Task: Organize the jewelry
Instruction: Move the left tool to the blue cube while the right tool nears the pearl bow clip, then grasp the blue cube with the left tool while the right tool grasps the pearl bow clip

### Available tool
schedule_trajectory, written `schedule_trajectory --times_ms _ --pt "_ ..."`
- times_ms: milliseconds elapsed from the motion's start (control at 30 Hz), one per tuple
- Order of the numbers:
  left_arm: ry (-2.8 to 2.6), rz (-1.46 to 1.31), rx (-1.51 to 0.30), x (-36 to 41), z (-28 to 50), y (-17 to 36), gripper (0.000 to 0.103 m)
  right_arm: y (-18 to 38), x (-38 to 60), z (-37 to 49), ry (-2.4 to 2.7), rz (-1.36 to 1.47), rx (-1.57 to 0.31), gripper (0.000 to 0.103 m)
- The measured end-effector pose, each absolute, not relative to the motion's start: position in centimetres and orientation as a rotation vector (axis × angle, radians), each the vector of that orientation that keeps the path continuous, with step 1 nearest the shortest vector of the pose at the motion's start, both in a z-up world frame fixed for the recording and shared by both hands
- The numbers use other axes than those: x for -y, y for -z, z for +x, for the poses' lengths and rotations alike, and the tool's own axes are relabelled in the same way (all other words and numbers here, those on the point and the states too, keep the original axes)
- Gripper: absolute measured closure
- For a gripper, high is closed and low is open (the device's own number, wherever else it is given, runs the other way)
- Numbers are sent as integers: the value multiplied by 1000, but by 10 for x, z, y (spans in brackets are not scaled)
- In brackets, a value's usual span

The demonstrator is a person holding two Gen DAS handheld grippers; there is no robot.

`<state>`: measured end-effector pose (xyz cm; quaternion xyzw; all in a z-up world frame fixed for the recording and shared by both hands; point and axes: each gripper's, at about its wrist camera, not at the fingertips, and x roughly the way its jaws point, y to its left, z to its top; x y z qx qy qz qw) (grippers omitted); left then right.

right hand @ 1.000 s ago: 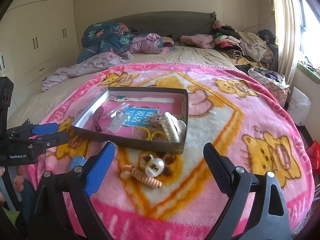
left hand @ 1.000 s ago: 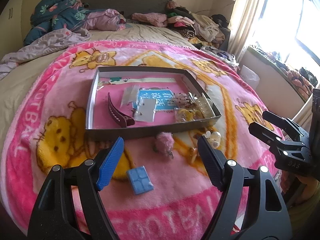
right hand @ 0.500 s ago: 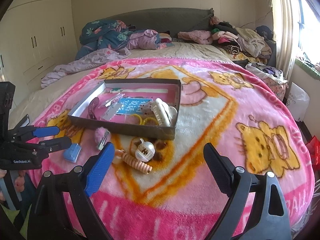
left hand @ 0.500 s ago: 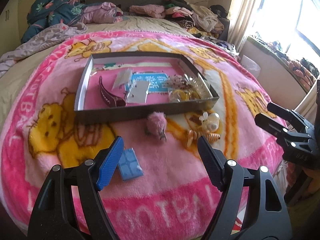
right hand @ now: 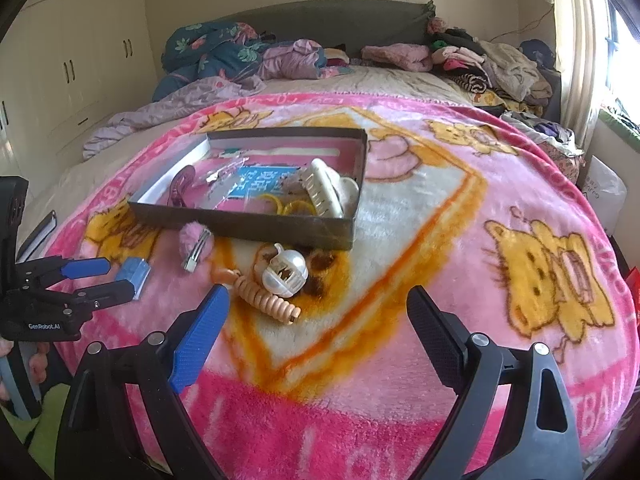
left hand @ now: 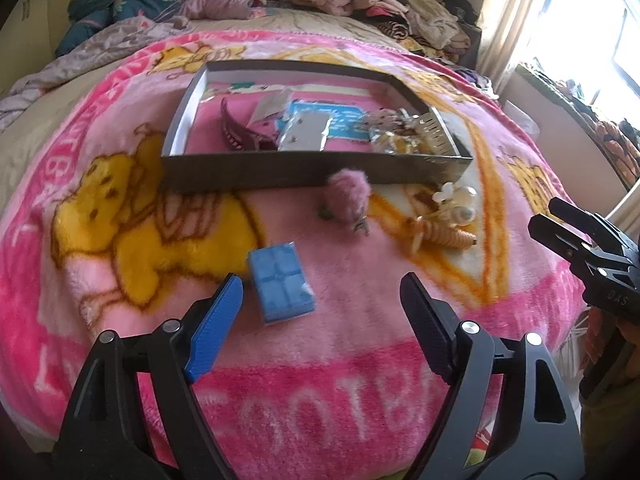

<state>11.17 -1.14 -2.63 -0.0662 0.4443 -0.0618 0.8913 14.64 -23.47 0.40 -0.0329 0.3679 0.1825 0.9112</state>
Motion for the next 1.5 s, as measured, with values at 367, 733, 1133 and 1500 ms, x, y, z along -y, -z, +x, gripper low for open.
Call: schedule_trajectory --times_ms 367,733,1133,1500 --pt "95 -164 -959 2 122 46 31 22 223 169 -402 -78 -804 15" --pt "86 -156 -971 1 132 55 40 41 207 196 -435 -95 -833 28" --pt "96 -148 -985 1 136 55 65 51 191 213 -486 -111 -859 53" --pt "142 -146 -975 10 134 49 78 49 187 209 -497 -134 -845 61"
